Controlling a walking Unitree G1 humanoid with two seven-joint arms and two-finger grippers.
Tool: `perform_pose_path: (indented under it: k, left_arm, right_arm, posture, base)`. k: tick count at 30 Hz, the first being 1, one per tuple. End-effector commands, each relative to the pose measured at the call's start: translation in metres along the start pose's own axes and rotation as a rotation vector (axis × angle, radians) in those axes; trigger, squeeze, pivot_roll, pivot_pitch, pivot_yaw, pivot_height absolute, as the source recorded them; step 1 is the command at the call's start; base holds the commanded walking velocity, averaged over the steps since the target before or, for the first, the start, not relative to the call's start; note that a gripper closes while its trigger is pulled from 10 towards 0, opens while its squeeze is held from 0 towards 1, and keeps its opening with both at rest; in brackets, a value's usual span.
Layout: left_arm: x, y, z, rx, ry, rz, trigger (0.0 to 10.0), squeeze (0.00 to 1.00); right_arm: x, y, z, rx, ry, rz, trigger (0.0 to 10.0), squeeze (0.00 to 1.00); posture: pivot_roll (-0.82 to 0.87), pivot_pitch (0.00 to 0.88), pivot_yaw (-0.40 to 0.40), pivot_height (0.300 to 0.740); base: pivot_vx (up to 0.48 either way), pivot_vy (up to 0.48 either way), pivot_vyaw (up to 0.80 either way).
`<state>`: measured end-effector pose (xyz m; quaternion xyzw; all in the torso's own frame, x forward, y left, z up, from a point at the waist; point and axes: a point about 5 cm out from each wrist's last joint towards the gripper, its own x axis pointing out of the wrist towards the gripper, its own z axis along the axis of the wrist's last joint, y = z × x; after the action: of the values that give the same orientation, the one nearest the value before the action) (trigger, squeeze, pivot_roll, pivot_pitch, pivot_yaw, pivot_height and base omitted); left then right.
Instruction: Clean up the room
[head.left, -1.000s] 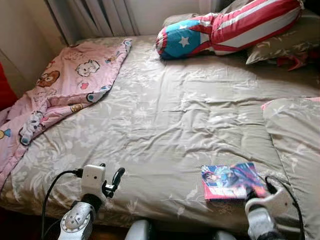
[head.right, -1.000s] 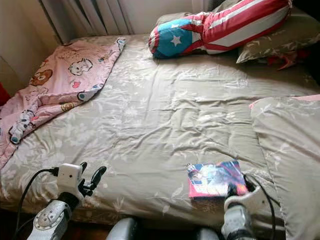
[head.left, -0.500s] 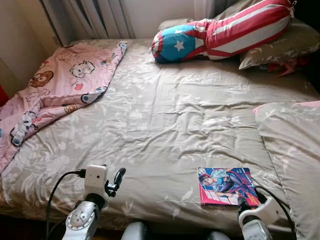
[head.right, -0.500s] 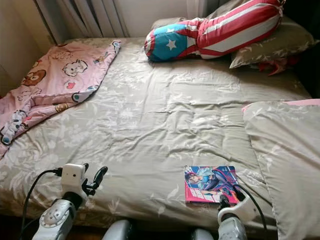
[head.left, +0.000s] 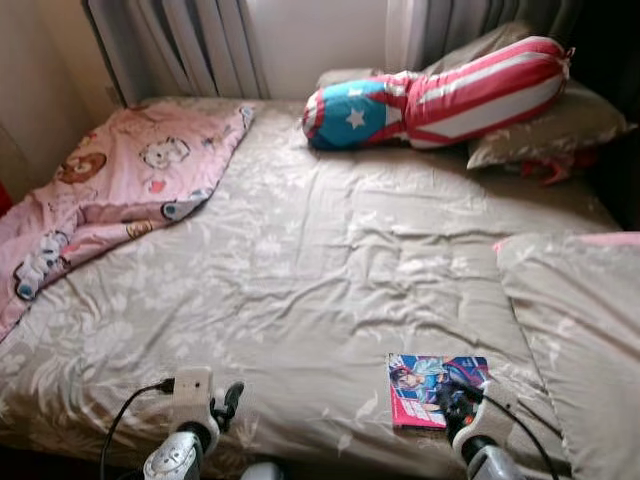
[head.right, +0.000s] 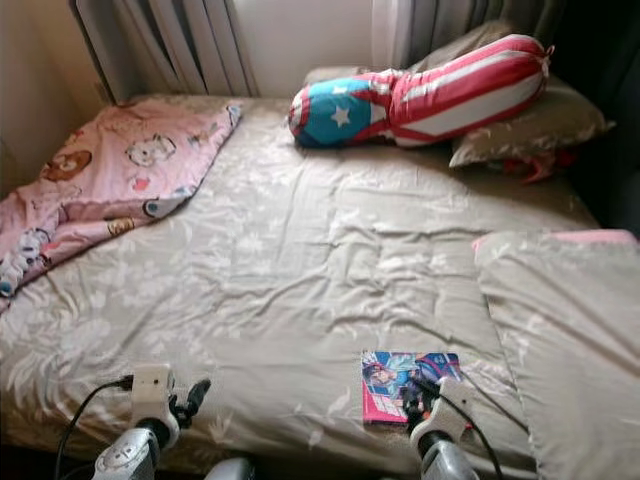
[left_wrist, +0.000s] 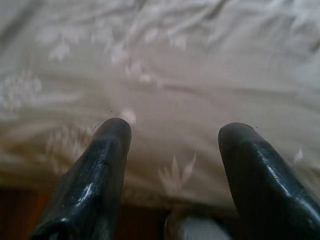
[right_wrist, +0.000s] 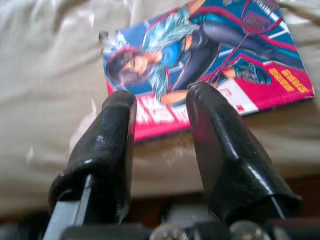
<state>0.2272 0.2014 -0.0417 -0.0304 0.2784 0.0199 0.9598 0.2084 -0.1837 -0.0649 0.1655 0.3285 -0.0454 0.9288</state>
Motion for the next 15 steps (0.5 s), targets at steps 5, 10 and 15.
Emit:
perform_pose_path:
  k: [5,10,15]
  left_arm:
    - [0.002,-0.002,-0.014,-0.013,0.113,0.023,10.0,0.00]
    - [0.002,0.000,-0.018,-0.002,0.160,0.040,10.0,0.00]
    - [0.000,0.005,-0.023,-0.008,0.204,0.068,10.0,0.00]
  right_arm:
    - [0.002,0.002,-0.005,-0.089,0.082,-0.011,10.0,0.00]
    - [0.005,0.004,0.002,-0.110,0.086,-0.014,10.0,0.00]
    - [0.007,0.007,0.002,-0.136,0.109,-0.023,10.0,0.00]
  posture:
    - [0.00,0.000,-0.016,0.740]
    - [0.00,0.000,-0.019,0.740]
    - [-0.02,0.000,-0.004,0.740]
  base:
    - [0.000,0.000,0.00]
    - [0.000,0.000,0.00]
    - [0.000,0.000,0.00]
